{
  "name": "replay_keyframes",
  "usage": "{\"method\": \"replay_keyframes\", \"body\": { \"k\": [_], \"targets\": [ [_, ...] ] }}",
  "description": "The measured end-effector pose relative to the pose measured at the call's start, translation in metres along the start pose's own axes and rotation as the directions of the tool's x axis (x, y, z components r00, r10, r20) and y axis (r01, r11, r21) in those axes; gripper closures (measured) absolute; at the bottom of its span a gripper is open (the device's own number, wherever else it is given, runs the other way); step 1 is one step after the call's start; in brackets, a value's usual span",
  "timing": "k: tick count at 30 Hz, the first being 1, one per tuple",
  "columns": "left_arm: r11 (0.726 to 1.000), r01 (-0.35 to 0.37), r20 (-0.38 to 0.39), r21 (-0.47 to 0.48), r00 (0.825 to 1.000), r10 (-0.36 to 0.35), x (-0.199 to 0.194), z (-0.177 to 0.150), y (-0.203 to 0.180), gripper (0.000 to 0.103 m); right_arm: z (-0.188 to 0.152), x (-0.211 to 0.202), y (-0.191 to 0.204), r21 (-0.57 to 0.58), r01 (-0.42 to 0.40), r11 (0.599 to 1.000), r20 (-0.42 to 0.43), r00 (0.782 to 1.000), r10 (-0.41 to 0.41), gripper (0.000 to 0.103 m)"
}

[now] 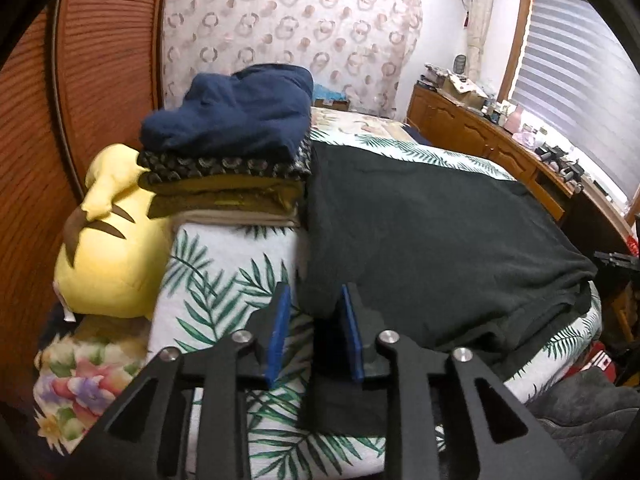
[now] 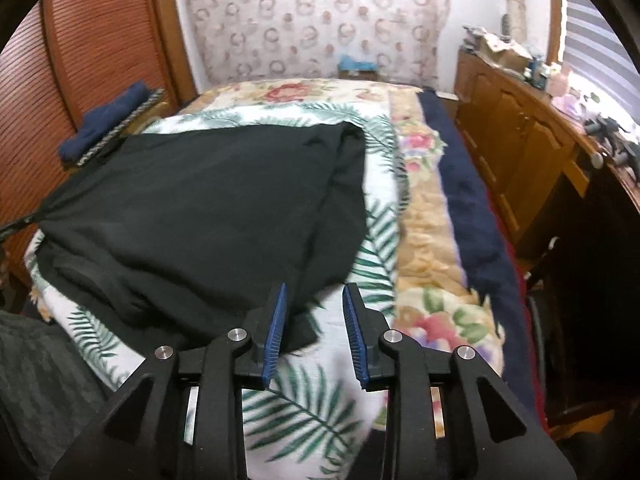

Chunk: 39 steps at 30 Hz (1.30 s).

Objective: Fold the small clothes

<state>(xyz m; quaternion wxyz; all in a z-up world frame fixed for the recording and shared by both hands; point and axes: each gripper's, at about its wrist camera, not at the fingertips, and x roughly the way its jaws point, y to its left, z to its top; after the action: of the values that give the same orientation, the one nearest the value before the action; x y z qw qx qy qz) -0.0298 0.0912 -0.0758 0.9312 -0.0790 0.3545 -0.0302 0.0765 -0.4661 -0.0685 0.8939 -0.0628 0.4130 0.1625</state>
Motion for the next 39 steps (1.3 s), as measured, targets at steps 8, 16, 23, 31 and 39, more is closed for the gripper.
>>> {"method": "replay_keyframes", "body": {
  "k": [8,16,23,31,39],
  "targets": [
    [1.0,0.01,0.031,0.01,0.999,-0.01,-0.008,0.009,-0.002,0.073,-0.019,0.032,0.006,-0.007,-0.029,1.0,-0.085,0.996,0.029,0.075],
    [0.998,0.056,-0.021,0.002,0.998,-0.056,0.02,0.002,-0.012,0.073,-0.025,0.035,0.01,-0.035,-0.044,0.998,-0.094,0.995,0.041,0.097],
    [0.999,0.033,-0.018,0.004,0.999,-0.033,0.02,0.006,-0.017,0.073,-0.024,0.01,0.01,-0.119,0.013,0.993,-0.128,0.991,-0.029,0.1],
    [1.0,-0.015,-0.02,-0.016,1.0,0.014,0.019,0.005,-0.004,0.066,-0.006,-0.041,-0.015,-0.066,-0.013,0.998,-0.058,0.998,0.01,0.099],
    [0.999,-0.031,-0.056,-0.043,0.998,0.028,0.027,-0.004,0.008,0.065,0.001,-0.047,-0.007,-0.06,0.018,0.998,-0.012,1.0,-0.018,0.092]
  ]
}}
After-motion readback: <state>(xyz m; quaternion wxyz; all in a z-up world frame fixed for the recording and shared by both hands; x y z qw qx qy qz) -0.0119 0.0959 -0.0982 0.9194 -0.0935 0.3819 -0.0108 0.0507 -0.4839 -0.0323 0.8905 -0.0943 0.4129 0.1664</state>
